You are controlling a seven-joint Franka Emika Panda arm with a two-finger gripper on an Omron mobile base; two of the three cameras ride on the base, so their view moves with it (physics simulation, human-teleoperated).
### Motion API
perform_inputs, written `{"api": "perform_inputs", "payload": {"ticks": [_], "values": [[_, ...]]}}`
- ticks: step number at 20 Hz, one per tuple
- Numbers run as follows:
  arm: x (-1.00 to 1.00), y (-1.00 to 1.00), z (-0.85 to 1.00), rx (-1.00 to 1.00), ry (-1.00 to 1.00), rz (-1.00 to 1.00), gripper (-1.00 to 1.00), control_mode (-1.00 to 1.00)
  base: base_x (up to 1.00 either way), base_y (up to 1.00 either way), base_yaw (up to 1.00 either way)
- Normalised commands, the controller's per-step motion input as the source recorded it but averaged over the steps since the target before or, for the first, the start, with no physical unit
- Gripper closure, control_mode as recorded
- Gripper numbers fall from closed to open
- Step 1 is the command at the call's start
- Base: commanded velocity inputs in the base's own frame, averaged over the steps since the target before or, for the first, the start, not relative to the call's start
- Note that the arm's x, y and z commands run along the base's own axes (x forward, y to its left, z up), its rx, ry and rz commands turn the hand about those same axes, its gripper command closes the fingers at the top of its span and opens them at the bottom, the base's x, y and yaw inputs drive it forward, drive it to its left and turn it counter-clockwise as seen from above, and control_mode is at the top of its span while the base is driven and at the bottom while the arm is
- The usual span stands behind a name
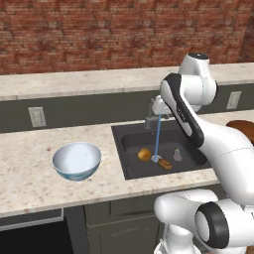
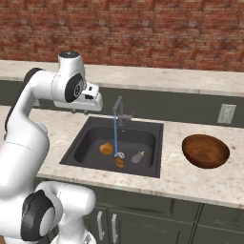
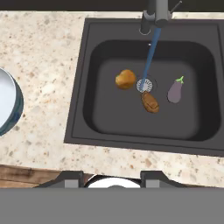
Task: Pick the potatos from the sink and place them in one bowl. Place the eggplant in the other bowl. Then turn off the sink faucet.
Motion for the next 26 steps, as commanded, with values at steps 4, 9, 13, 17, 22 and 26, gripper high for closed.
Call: {"api": "perform_inputs", "payload": {"ticks": [4, 9, 13, 17, 22, 26], "values": [[-0.05, 0.0, -0.06, 0.0, 0.0, 0.0, -1.0, -1.0, 0.0, 0.0, 0.0], [-0.12, -0.01, -0.2, 0.0, 0.0, 0.0, -1.0, -1.0, 0.0, 0.0, 0.0], [-0.13, -0.04, -0.24, 0.0, 0.0, 0.0, -1.0, -1.0, 0.0, 0.0, 0.0], [-0.19, -0.09, -0.25, 0.0, 0.0, 0.0, -1.0, -1.0, 0.0, 0.0, 0.0], [-0.26, -0.19, -0.24, 0.0, 0.01, 0.0, -1.0, -1.0, 0.0, 0.0, 0.0], [-0.29, -0.24, -0.21, 0.0, 0.01, 0.0, -1.0, -1.0, 0.0, 0.0, 0.0]]}}
